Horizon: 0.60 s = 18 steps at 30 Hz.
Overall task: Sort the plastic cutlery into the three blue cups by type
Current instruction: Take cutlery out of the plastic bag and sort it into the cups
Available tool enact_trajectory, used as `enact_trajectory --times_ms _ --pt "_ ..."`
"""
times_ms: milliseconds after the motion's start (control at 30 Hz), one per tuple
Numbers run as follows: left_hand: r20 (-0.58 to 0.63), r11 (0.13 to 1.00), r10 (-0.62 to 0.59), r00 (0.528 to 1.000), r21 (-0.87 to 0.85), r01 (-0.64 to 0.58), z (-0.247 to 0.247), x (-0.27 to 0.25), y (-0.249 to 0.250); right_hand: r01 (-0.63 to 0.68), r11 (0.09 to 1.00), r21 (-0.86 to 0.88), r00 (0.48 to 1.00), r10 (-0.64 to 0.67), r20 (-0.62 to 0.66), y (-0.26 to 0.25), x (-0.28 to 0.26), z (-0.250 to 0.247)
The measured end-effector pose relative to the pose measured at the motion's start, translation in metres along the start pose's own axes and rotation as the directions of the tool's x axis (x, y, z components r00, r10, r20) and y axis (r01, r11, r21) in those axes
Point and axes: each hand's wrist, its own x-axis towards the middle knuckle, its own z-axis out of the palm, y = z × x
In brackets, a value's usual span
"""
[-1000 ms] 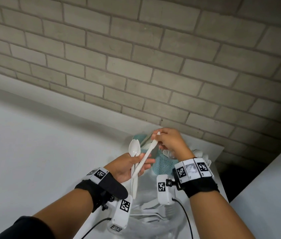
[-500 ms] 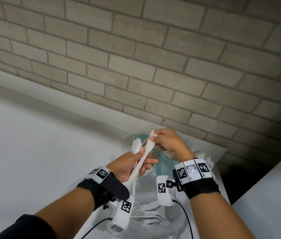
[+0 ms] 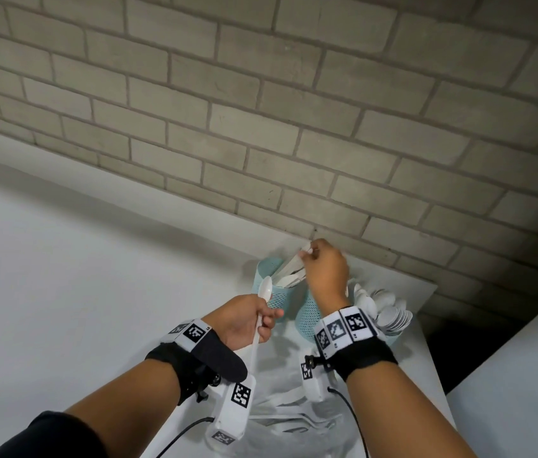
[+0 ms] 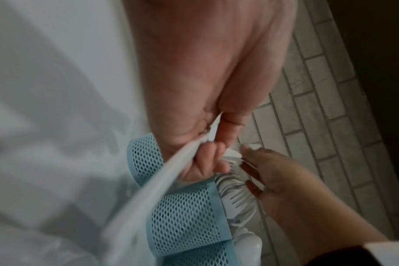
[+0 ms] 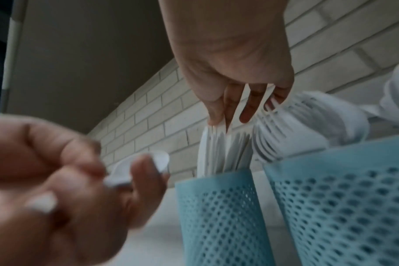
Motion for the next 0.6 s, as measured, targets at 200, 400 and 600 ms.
enact_trajectory --times_ms 200,400,600 --pt "0.077 0.993 0.080 0.994 0.078 -0.086 0.003 -0.005 -0.002 0.103 0.989 -0.106 0.988 -0.089 0.124 -0.001 -0.005 0.006" --pt "0.075 0.970 0.204 0.976 0.121 -0.212 0.021 -0.012 -0.001 0.158 0.980 0.122 0.899 -0.194 0.393 -0.015 -0.018 -0.031" --pt "0.108 0.948 0.203 0.973 0.228 -0.223 0.040 -0.014 -0.014 0.046 0.982 0.183 0.836 -0.138 0.530 0.005 -0.033 -0.061"
